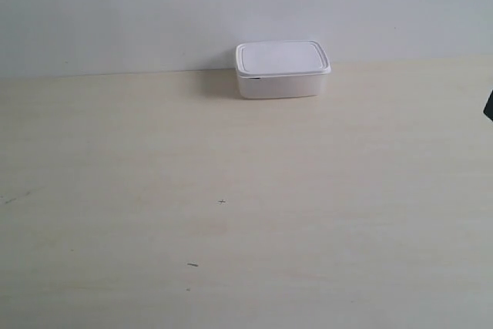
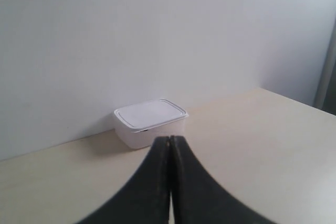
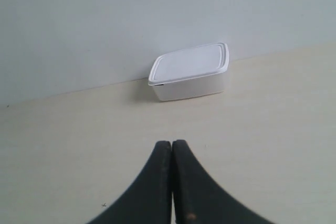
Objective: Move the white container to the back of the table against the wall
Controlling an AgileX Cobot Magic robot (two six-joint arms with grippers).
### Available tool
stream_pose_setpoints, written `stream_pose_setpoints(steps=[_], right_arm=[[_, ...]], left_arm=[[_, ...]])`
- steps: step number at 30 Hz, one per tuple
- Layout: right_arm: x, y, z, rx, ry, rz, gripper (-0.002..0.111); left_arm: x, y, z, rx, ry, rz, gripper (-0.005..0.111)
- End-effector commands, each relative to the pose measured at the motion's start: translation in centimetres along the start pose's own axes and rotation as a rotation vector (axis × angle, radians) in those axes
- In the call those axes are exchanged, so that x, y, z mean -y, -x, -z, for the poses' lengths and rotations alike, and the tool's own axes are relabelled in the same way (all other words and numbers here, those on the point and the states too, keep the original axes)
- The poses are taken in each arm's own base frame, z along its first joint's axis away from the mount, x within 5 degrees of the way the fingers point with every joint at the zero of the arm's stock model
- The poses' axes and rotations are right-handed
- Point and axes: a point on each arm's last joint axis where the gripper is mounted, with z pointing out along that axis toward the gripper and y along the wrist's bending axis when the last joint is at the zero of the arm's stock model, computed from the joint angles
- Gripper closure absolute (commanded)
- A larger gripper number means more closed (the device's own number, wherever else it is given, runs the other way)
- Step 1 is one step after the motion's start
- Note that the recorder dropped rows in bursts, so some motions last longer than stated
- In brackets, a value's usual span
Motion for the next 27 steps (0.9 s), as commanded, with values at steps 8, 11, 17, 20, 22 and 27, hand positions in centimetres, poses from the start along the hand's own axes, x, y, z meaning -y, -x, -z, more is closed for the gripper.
stream_pose_setpoints(steps=[8, 11, 17, 20, 22, 27], right_arm=[[1.0, -0.7, 3.9, 0.362, -0.019, 0.22, 0.108], [0.9, -0.9, 4.6, 0.39, -0.009, 0.258, 0.108], [0.7, -0.8, 5.7, 0.444, 0.003, 0.3, 0.108], [0.7, -1.0, 5.8, 0.433, 0.005, 0.324, 0.108], [0.7, -1.2, 5.7, 0.406, 0.008, 0.325, 0.108], [1.4, -3.2, 4.9, 0.355, -0.004, 0.326, 0.108]], left_arm=[[-0.2, -2.1, 3.6, 0.092, -0.013, 0.004, 0.107], [-0.5, -4.1, 3.9, 0.088, 0.002, 0.006, 0.107], [-1.1, -7.0, 4.7, 0.107, 0.039, 0.022, 0.107], [-1.6, -6.7, 5.2, 0.169, 0.088, 0.091, 0.107], [-1.7, -6.8, 5.4, 0.174, 0.11, 0.126, 0.107], [-2.0, -6.7, 5.5, 0.186, 0.145, 0.123, 0.107]])
